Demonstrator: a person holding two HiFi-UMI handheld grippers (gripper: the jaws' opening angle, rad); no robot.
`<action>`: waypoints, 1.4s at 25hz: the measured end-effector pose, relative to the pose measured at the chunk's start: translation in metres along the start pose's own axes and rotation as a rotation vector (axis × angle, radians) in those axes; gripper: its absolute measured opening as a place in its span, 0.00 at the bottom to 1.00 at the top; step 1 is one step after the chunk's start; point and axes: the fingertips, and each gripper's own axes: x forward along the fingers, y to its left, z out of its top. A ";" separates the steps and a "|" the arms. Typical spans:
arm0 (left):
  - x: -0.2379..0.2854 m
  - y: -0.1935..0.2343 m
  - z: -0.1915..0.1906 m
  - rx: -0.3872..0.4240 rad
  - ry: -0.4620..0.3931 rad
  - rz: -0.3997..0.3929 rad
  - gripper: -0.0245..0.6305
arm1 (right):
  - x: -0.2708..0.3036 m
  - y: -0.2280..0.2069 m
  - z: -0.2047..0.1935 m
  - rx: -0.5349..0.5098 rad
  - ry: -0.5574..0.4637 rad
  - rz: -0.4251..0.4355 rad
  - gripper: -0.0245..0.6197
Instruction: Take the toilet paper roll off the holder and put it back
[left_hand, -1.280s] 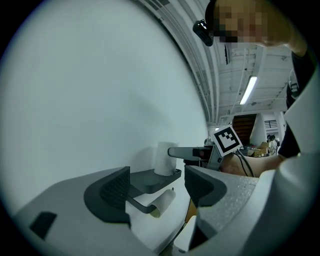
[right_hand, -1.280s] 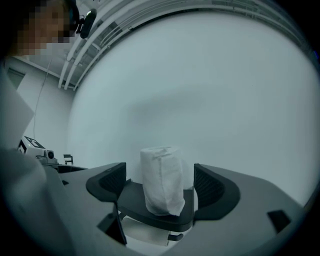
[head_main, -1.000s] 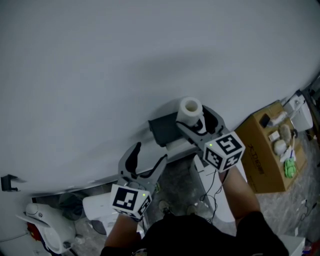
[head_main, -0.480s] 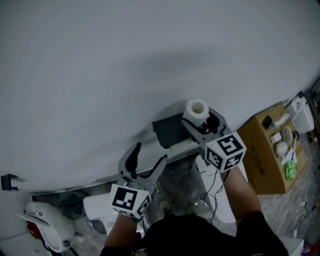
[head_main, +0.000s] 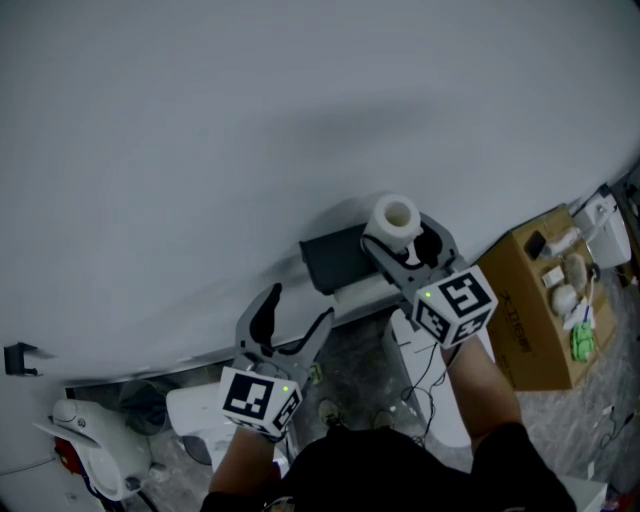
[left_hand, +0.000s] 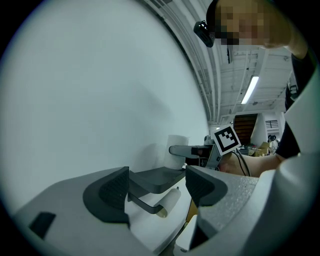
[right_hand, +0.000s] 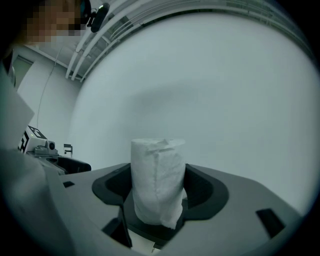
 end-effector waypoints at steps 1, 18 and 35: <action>0.000 -0.004 0.001 0.002 -0.001 -0.001 0.55 | -0.004 0.000 0.003 -0.005 -0.006 0.002 0.51; 0.010 -0.111 0.010 0.022 -0.002 -0.004 0.42 | -0.113 -0.013 0.010 0.031 -0.041 0.076 0.51; -0.037 -0.205 -0.007 0.016 0.023 0.185 0.04 | -0.191 0.011 -0.008 0.079 -0.043 0.288 0.51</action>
